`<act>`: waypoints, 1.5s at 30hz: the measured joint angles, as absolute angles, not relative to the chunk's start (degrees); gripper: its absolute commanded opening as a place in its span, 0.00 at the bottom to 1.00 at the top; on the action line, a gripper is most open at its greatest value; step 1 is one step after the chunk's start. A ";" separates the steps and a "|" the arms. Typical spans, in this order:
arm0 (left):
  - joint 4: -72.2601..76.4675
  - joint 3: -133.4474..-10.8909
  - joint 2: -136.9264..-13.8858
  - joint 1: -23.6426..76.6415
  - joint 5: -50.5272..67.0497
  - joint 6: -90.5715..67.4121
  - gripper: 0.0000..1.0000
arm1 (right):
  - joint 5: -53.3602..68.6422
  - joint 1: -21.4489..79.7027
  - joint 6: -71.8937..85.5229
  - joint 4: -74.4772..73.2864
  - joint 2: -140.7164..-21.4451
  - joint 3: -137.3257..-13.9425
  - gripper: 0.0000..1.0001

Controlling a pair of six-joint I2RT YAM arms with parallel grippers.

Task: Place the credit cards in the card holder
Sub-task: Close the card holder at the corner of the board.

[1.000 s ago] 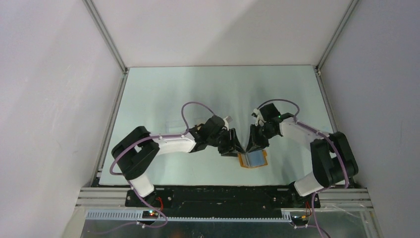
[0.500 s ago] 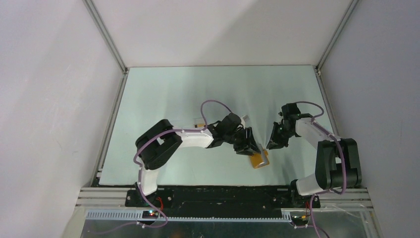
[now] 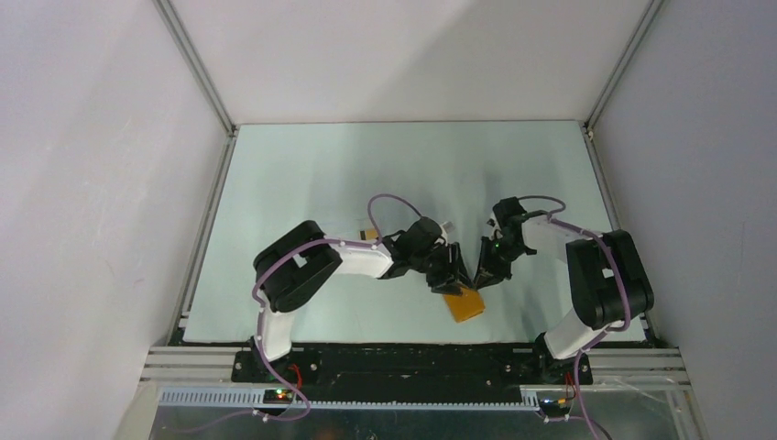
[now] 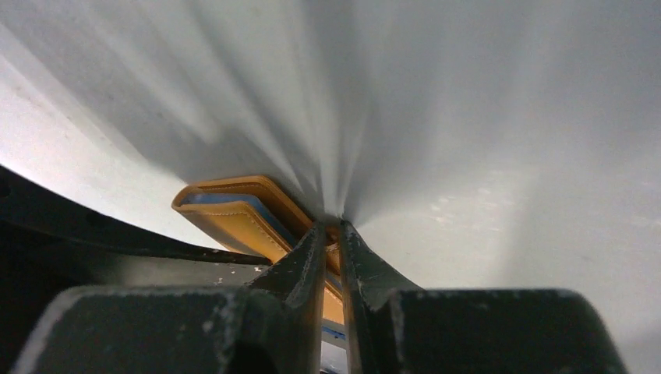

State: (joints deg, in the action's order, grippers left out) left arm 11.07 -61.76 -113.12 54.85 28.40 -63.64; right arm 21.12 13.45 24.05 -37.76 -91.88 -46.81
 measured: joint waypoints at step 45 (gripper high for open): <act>-11.75 -54.26 -99.61 52.29 19.77 -53.04 0.36 | 23.40 20.99 28.47 -35.70 -85.80 -40.84 0.32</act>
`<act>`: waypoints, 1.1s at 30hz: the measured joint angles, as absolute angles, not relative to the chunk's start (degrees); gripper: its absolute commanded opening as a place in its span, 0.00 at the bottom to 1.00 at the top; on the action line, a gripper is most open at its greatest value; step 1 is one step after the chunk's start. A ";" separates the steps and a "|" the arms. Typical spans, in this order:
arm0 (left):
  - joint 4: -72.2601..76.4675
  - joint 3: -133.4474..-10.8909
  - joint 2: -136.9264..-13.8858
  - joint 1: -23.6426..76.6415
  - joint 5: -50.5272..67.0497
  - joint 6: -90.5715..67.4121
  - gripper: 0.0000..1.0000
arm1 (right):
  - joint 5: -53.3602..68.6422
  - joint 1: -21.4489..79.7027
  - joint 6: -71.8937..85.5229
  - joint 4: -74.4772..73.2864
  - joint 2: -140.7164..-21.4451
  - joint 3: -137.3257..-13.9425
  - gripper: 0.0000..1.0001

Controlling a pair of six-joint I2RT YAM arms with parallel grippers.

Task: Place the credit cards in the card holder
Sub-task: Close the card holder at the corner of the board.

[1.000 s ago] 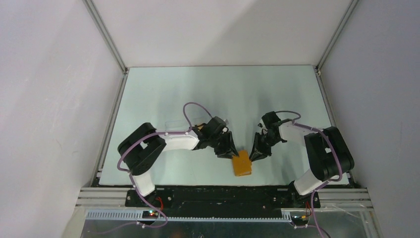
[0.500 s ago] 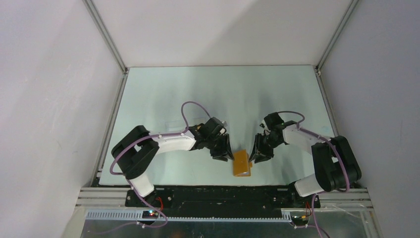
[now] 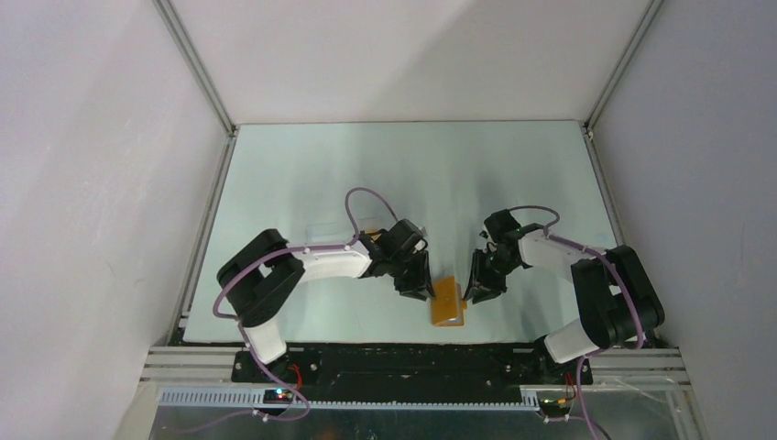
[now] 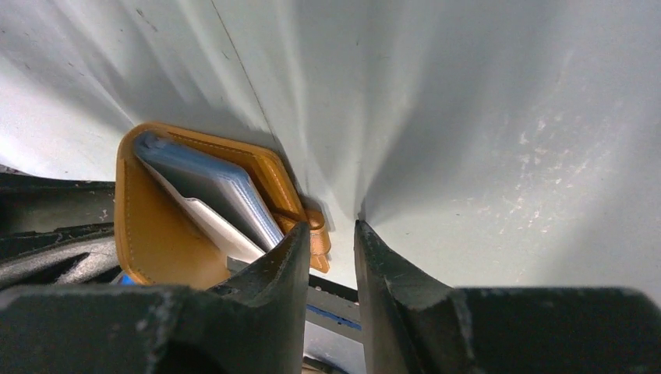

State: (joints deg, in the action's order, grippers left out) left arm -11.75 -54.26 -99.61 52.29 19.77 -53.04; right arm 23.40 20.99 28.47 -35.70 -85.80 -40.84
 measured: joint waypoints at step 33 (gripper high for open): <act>-19.16 -62.39 -107.28 53.78 16.75 -55.05 0.25 | 10.09 33.41 30.09 -43.03 -84.68 -43.16 0.52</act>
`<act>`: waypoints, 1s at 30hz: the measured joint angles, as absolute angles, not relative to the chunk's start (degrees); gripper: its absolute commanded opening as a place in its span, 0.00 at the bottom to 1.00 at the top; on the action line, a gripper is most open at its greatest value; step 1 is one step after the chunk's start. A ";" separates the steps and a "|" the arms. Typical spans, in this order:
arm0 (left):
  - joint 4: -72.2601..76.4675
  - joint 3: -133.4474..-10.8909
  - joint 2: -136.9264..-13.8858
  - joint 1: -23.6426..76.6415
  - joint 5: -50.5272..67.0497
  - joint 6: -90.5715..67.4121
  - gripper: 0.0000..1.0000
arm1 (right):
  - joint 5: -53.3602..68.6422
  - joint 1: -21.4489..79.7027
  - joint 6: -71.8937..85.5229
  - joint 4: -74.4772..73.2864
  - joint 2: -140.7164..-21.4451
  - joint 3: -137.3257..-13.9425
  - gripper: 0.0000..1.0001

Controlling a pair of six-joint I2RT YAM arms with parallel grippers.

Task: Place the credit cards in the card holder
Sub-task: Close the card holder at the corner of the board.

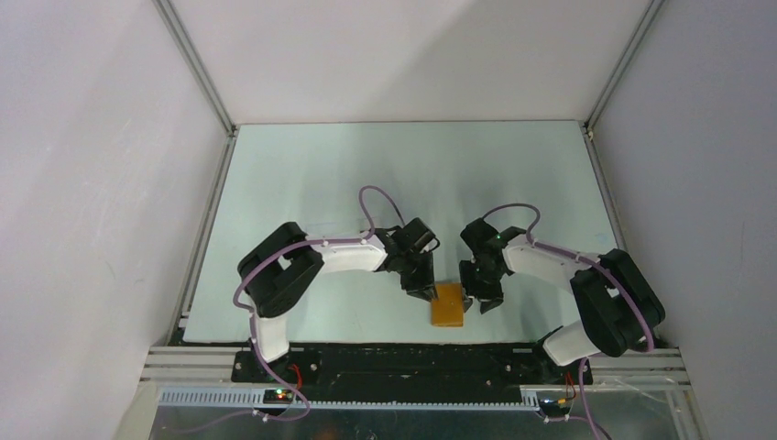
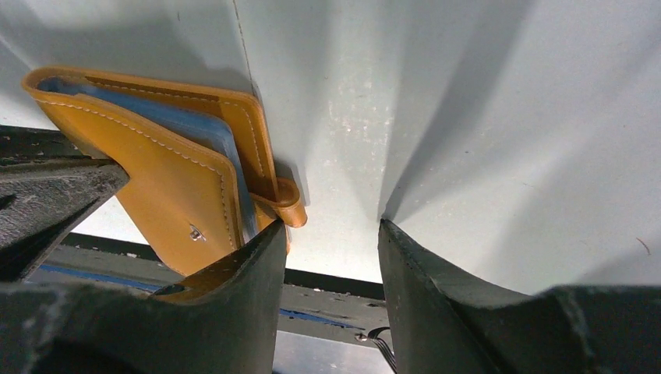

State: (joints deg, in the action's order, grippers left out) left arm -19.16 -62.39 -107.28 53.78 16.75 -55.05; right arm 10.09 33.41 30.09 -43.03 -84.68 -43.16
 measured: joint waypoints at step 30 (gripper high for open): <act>-29.63 -70.63 -112.22 53.63 17.87 -54.85 0.00 | 3.90 36.95 29.91 -39.57 -81.93 -42.33 0.44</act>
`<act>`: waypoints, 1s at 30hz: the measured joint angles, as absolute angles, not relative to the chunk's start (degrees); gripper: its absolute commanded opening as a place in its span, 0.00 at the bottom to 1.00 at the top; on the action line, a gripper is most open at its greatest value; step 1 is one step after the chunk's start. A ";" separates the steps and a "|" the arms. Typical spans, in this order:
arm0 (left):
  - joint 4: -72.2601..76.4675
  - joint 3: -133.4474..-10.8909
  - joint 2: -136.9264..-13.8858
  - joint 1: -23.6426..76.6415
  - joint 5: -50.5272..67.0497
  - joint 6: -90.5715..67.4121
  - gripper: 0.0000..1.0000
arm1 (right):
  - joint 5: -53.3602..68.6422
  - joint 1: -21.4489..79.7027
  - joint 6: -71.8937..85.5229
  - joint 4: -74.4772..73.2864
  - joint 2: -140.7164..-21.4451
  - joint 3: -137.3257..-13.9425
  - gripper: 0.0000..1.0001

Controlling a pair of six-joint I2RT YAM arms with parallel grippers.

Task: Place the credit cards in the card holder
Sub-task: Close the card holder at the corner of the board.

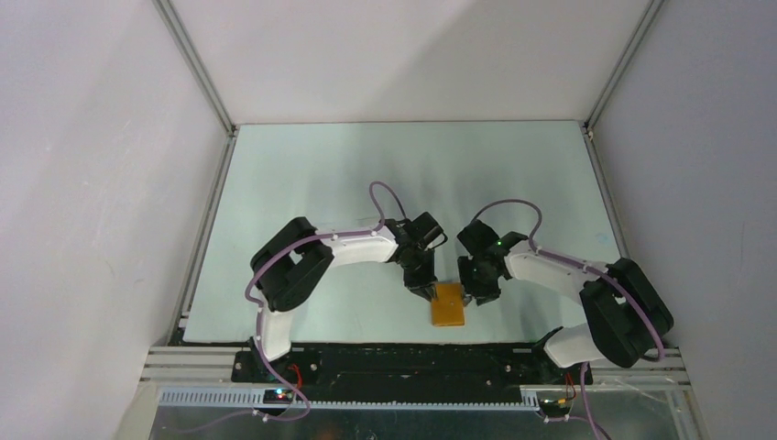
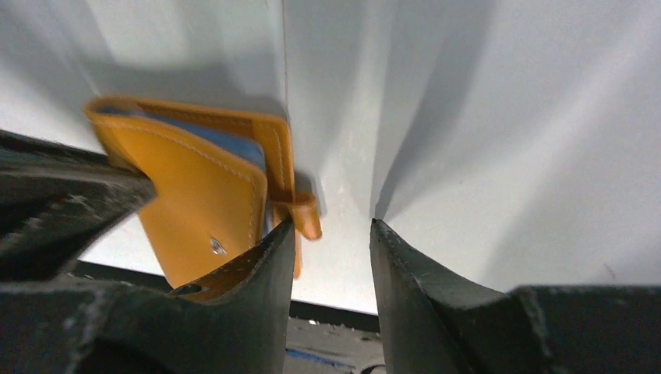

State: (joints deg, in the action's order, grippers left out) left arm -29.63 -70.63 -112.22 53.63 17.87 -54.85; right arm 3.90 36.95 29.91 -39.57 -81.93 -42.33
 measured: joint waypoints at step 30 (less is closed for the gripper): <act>-31.03 -71.83 -112.90 53.89 17.56 -53.91 0.00 | 20.14 16.97 34.33 -20.71 -76.07 -31.90 0.34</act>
State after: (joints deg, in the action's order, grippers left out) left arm -31.03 -71.83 -112.90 53.89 17.56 -53.91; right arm 20.14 16.97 34.33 -20.71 -76.07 -31.90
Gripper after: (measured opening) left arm 0.154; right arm 0.333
